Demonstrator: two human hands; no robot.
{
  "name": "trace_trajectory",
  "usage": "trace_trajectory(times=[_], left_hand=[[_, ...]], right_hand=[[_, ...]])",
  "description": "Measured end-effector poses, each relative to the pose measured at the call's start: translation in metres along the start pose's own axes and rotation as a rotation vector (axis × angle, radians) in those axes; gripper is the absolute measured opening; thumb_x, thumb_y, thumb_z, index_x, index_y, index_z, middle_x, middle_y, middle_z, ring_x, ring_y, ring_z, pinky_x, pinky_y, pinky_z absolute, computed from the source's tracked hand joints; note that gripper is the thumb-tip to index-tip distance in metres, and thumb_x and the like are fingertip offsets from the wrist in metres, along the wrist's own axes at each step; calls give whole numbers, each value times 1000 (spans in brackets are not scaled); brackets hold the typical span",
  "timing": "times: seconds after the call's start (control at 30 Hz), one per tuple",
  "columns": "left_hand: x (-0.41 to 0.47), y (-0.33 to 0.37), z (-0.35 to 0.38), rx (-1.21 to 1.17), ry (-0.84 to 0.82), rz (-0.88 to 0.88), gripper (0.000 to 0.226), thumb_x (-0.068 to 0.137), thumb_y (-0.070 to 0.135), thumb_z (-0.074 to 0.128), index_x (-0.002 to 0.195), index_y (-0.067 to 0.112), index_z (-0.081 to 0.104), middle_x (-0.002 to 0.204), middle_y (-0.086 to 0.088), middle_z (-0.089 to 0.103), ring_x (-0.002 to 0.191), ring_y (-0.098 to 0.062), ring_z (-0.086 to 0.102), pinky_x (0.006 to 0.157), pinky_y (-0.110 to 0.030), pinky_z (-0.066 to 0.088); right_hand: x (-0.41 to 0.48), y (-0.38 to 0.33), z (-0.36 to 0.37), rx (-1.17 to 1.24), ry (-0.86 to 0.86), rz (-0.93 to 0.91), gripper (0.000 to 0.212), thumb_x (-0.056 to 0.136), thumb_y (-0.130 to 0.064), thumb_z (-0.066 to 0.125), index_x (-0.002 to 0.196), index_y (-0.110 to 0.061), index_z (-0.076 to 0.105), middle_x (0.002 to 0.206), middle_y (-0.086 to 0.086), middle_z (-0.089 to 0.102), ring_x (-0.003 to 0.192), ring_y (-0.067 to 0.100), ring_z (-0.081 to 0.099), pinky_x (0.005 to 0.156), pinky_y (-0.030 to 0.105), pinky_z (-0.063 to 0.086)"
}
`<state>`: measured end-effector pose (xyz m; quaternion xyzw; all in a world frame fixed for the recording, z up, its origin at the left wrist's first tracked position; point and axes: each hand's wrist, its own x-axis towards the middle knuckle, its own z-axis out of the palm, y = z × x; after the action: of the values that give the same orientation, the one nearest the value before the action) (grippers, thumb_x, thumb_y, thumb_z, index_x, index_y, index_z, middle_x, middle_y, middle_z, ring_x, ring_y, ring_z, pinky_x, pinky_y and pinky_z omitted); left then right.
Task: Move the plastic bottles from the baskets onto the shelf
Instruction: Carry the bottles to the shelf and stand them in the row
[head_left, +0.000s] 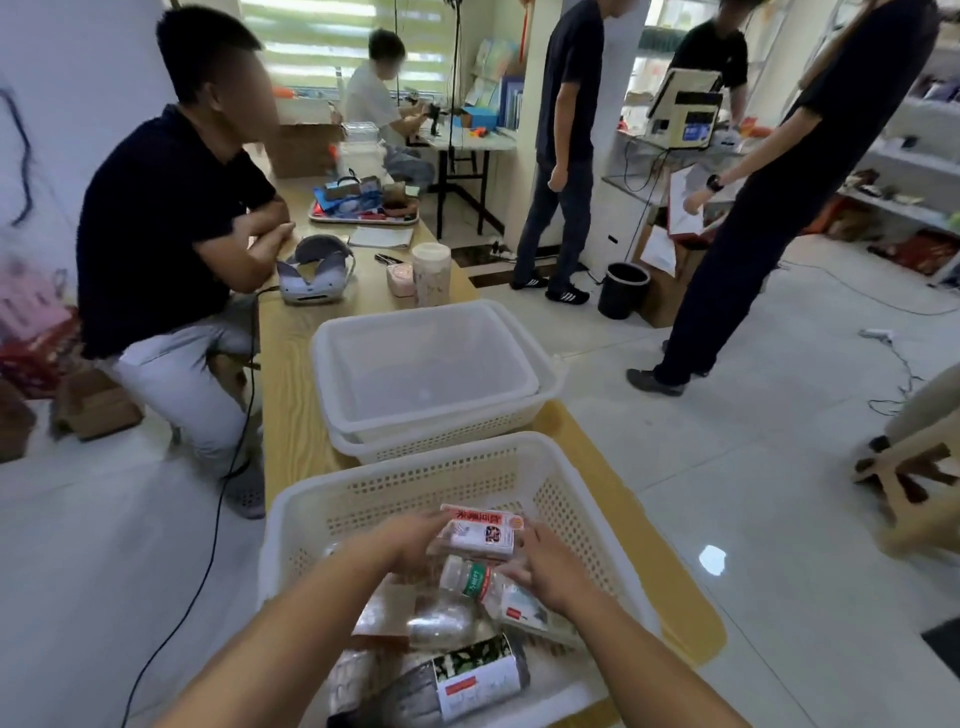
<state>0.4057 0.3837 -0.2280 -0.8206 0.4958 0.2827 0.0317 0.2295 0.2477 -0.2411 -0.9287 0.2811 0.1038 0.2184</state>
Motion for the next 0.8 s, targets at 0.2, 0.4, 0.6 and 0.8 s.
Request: trace_trajectory(times=[0.2, 0.4, 0.6, 0.8], left_hand=[[28, 6, 10, 156, -4, -25, 87, 88, 9, 58, 155, 20, 3, 163, -2, -2, 149, -25, 7, 120, -42, 17], [59, 11, 12, 170, -29, -49, 87, 89, 11, 61, 155, 15, 4, 163, -6, 2, 149, -25, 8, 120, -41, 17], [76, 15, 15, 122, 16, -94, 72, 89, 17, 61, 151, 15, 24, 156, -9, 27, 142, -29, 29, 117, -43, 24], [84, 20, 12, 112, 26, -112, 54, 91, 40, 58, 137, 15, 46, 150, -14, 30, 139, -32, 26, 114, -47, 28]], right_hand=[[-4, 50, 17, -96, -354, 49, 89, 68, -54, 79, 140, -21, 38, 142, 6, 47, 126, 25, 46, 104, 35, 37], [0, 58, 31, -16, -315, 63, 75, 70, -49, 79, 129, -17, 45, 130, 8, 47, 116, 23, 49, 96, 31, 42], [9, 61, 33, 23, -363, 53, 90, 73, -51, 76, 143, -15, 32, 152, 6, 24, 137, 23, 31, 110, 32, 31], [9, 62, 33, 21, -370, 61, 95, 69, -49, 77, 145, -20, 30, 142, 4, 33, 130, 23, 36, 106, 32, 35]])
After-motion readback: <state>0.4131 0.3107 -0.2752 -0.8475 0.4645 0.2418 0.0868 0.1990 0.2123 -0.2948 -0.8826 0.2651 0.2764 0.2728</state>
